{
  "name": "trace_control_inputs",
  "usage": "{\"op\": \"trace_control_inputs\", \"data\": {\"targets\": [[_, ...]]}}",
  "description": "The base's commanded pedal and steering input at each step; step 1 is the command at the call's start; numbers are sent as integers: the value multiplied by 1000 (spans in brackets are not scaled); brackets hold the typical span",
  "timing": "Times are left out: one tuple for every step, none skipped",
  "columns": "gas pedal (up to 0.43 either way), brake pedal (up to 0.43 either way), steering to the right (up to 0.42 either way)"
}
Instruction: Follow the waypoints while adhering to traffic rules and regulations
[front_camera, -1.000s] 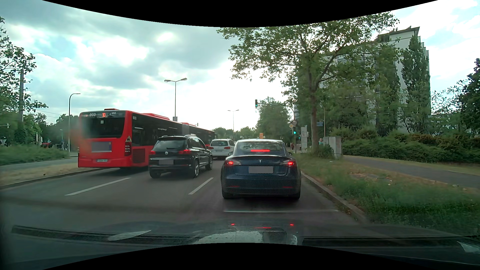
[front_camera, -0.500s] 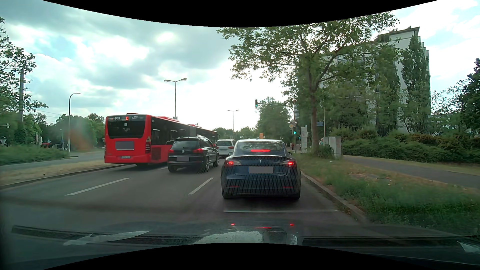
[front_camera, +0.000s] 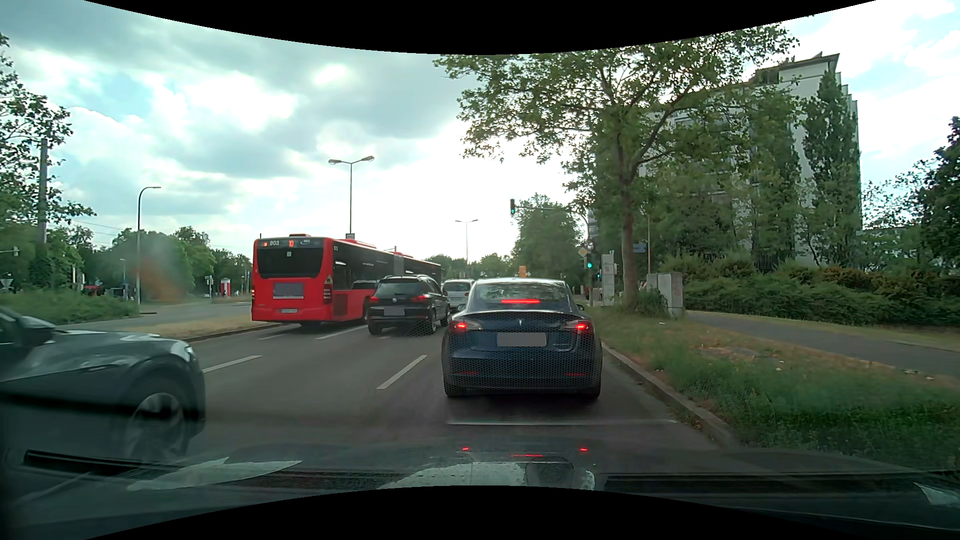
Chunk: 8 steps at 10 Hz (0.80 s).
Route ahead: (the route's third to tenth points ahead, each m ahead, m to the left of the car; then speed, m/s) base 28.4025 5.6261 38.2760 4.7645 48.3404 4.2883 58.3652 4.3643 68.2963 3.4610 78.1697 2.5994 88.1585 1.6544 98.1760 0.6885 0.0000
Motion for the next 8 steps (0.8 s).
{"op": "trace_control_inputs", "data": {"targets": [[0,238,-2],[0,238,-2],[0,232,-2],[0,238,-2],[0,238,-2],[0,238,-2],[0,238,-2],[0,238,-2]]}}
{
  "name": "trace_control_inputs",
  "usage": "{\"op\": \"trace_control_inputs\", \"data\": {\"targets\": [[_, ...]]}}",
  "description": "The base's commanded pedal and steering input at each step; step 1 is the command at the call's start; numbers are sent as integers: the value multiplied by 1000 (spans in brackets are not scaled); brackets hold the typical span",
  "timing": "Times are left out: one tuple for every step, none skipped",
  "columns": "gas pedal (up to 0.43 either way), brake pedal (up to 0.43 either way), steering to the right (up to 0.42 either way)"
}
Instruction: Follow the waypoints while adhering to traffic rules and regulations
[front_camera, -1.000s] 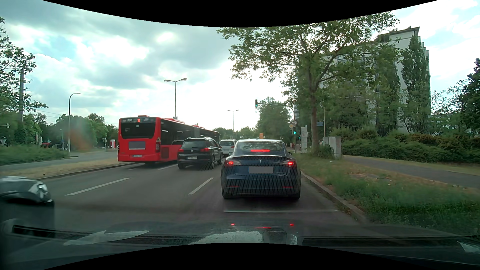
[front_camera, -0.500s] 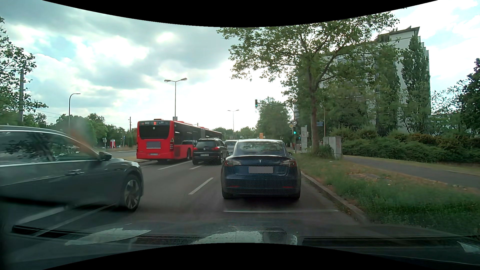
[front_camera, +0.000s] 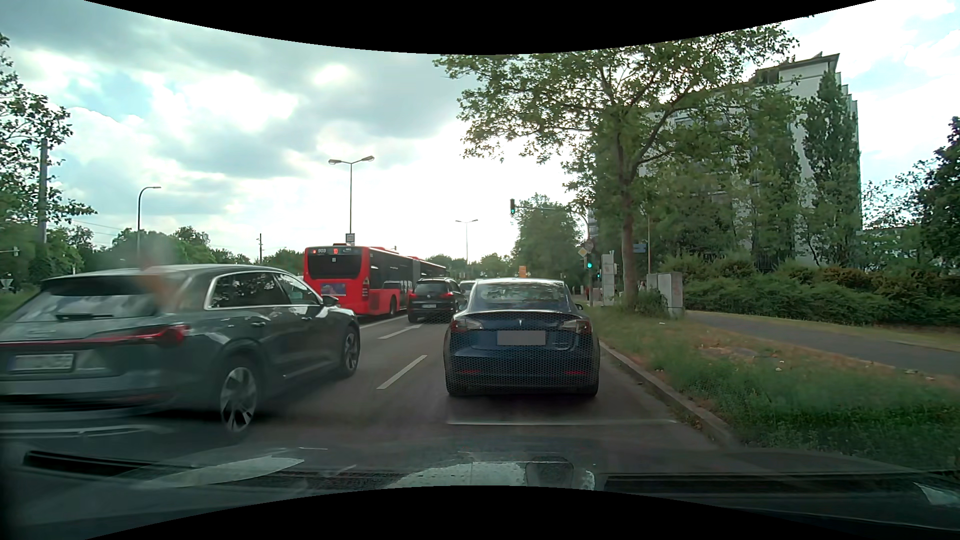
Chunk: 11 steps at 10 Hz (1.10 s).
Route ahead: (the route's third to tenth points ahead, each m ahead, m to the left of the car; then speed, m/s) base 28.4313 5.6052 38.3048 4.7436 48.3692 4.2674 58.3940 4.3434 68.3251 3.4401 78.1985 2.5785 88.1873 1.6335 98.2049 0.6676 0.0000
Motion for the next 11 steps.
{"op": "trace_control_inputs", "data": {"targets": [[0,238,-2],[0,238,-2],[0,238,-2],[0,238,-2],[0,201,-2],[0,67,-2],[0,18,-2],[0,0,-2],[0,0,-2],[0,0,-2],[20,0,-2]]}}
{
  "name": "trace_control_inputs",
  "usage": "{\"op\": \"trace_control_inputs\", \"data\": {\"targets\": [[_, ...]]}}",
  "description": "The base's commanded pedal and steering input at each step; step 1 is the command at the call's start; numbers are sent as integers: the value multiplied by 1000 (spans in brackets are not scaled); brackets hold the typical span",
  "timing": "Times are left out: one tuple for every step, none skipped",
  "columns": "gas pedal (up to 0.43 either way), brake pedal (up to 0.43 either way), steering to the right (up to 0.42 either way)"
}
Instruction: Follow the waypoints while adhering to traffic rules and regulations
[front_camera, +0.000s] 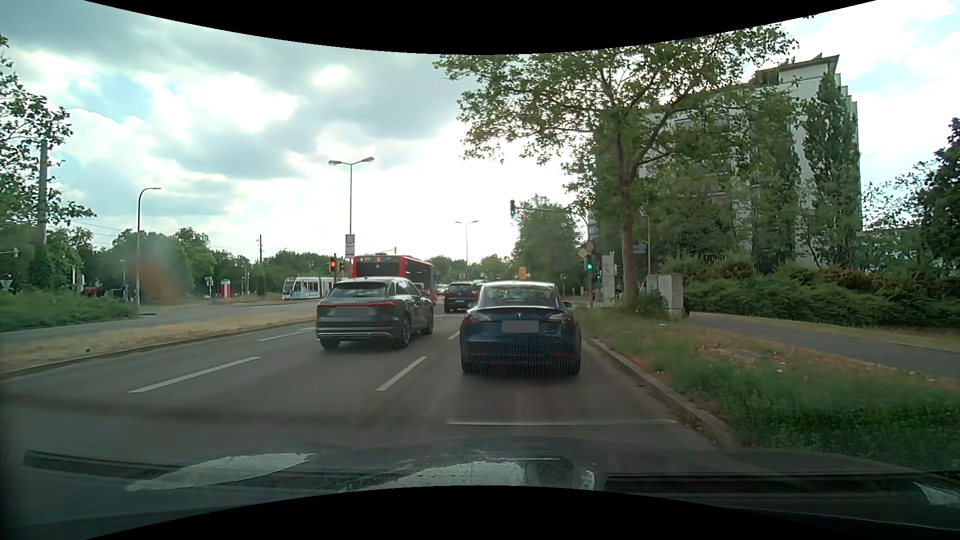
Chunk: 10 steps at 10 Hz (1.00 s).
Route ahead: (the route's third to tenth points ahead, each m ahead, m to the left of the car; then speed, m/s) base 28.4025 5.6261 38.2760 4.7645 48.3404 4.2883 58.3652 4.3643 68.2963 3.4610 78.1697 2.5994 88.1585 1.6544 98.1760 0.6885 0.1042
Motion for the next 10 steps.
{"op": "trace_control_inputs", "data": {"targets": [[28,0,-2],[28,0,-2],[59,0,-2],[110,0,-2],[169,0,-2],[220,0,-2],[248,0,-2],[280,0,-2],[299,0,-2],[319,0,-2]]}}
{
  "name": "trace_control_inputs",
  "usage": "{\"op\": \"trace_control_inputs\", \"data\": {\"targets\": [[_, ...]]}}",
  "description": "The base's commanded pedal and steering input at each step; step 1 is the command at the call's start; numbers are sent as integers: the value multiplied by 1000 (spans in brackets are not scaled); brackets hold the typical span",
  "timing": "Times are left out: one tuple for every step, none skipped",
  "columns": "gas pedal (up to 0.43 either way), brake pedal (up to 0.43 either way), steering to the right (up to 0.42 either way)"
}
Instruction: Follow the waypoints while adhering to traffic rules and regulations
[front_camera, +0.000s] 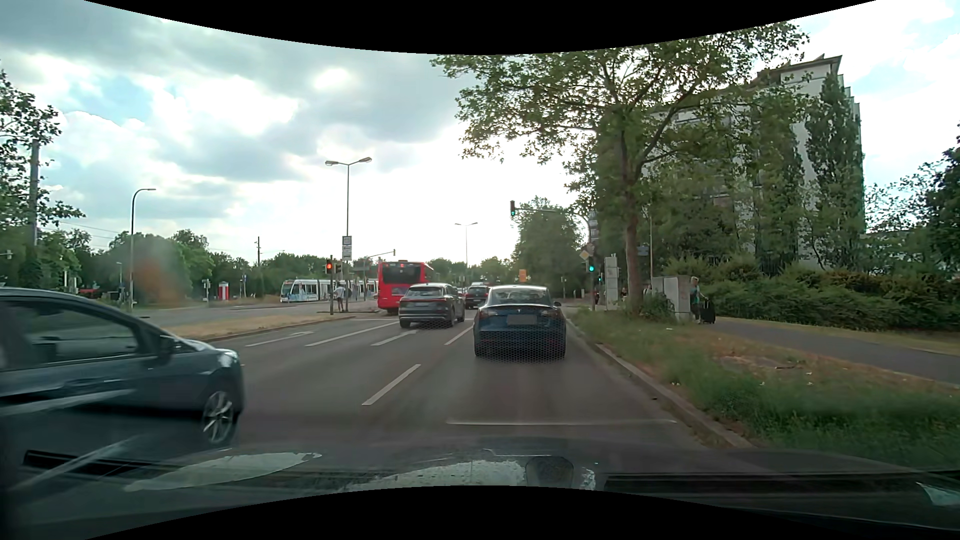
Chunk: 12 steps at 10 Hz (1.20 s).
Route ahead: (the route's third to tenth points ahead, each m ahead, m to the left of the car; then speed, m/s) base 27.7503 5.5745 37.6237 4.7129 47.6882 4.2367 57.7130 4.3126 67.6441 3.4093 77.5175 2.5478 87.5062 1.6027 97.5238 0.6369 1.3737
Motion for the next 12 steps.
{"op": "trace_control_inputs", "data": {"targets": [[350,0,-2],[358,0,-2],[378,0,-2],[390,0,-2],[390,0,-2],[398,0,-2],[398,0,-2],[398,0,-2],[398,0,-2],[398,0,-2],[398,0,-2],[398,0,-1]]}}
